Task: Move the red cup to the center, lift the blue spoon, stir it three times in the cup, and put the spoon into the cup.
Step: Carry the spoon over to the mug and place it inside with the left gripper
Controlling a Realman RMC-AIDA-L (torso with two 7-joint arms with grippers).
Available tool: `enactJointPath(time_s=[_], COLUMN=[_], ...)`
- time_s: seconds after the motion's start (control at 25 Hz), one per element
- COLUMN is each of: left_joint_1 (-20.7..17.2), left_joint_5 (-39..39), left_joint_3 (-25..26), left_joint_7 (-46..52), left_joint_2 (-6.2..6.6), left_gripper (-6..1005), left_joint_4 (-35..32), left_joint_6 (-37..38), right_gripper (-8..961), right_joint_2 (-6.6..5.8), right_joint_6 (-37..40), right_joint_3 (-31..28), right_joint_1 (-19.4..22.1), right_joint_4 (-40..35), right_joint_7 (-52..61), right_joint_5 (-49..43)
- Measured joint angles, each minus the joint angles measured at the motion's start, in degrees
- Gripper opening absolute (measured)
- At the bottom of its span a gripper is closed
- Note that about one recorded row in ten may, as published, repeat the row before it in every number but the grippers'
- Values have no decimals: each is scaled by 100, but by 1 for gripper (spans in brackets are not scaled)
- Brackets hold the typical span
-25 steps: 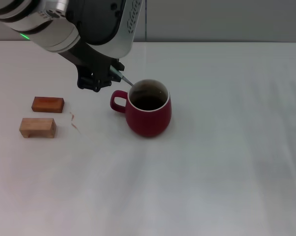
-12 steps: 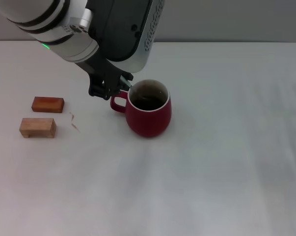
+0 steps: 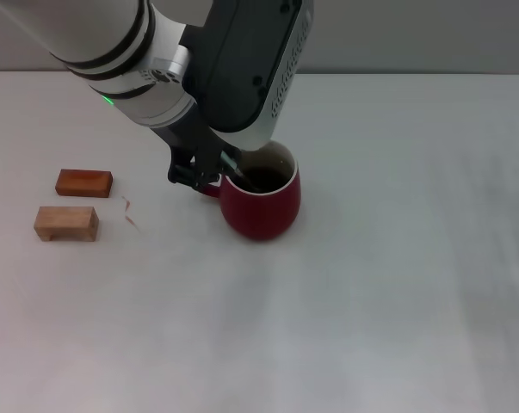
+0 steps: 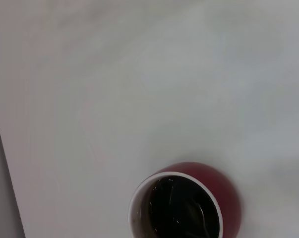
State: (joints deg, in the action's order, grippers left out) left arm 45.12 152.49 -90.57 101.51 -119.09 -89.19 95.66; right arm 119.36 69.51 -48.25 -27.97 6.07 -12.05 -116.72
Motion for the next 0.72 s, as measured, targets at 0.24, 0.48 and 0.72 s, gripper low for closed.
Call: enactJointPath(time_s=[0.24, 0.48, 0.72], left_joint_1=[31, 42, 57], left_joint_5=[7, 5, -60], left_joint_3=[-66, -230, -348], left_joint_7=[-32, -38, -41], left_joint_2=[0, 0, 0], left_gripper=[138, 138, 138], left_joint_4=[20, 142, 262], left_joint_6=[-23, -125, -265], right_gripper=[616, 617, 617], right_joint_2=[0, 0, 0], right_joint_6=[-14, -25, -33], right_joint_3=[0, 0, 0], right_joint_1=[3, 2, 2], right_joint_4=[-1, -1, -1], right_joint_7=[0, 0, 0], right_joint_5=[0, 0, 0])
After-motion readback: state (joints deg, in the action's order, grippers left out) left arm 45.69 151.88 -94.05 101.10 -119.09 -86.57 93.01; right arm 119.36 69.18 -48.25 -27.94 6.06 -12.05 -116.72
